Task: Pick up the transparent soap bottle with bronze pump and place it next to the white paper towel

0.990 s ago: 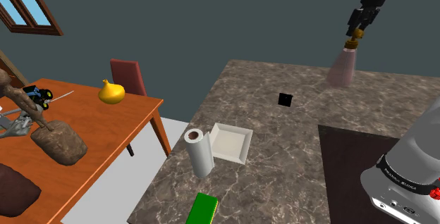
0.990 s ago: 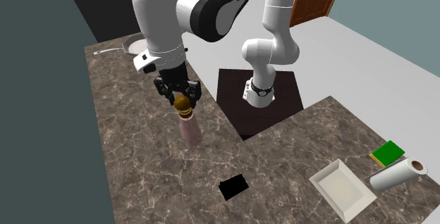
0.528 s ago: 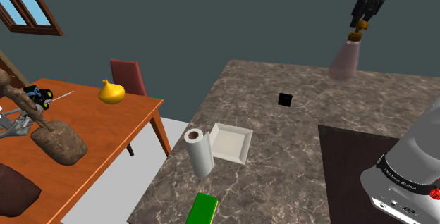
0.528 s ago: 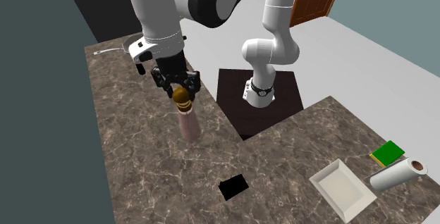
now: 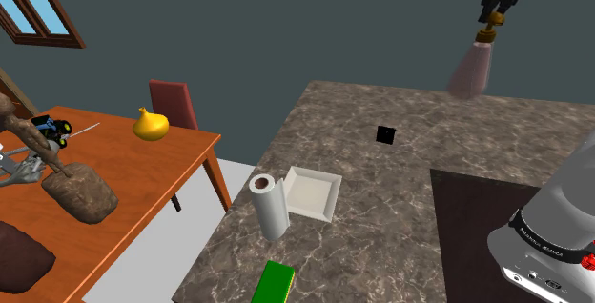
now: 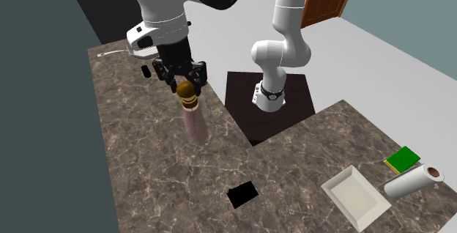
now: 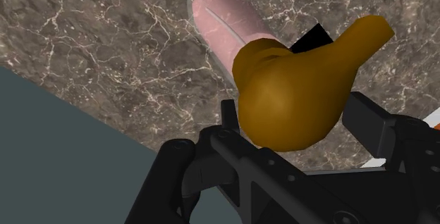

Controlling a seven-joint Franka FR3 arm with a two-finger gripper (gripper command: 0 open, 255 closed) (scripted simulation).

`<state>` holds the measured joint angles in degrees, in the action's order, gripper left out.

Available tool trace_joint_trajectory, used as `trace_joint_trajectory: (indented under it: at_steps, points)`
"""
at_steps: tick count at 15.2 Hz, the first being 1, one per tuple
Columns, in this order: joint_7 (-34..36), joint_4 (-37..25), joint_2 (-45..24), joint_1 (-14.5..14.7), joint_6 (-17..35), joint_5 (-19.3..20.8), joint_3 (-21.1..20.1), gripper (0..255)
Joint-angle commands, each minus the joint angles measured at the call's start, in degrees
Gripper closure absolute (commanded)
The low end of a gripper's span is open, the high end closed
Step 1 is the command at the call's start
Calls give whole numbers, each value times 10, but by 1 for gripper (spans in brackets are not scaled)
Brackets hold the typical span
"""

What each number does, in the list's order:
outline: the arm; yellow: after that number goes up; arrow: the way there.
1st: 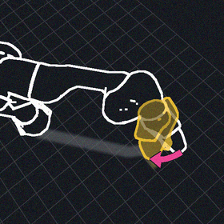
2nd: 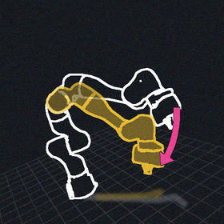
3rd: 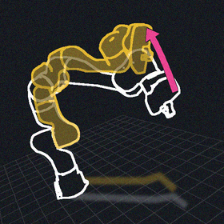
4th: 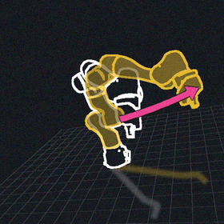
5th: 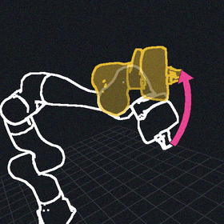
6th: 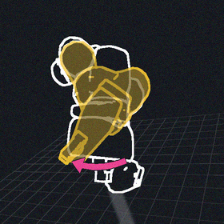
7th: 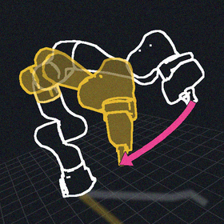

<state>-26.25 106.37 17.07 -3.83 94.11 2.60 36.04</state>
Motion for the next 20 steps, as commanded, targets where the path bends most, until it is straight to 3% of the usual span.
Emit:
trace_joint_trajectory:
  at_steps: [1, 20]
  points:
    - [0, -20, -3, 1, -17, -2, 0, 255]
    - [-19, -241, -80, 9, -175, -45, 24, 255]
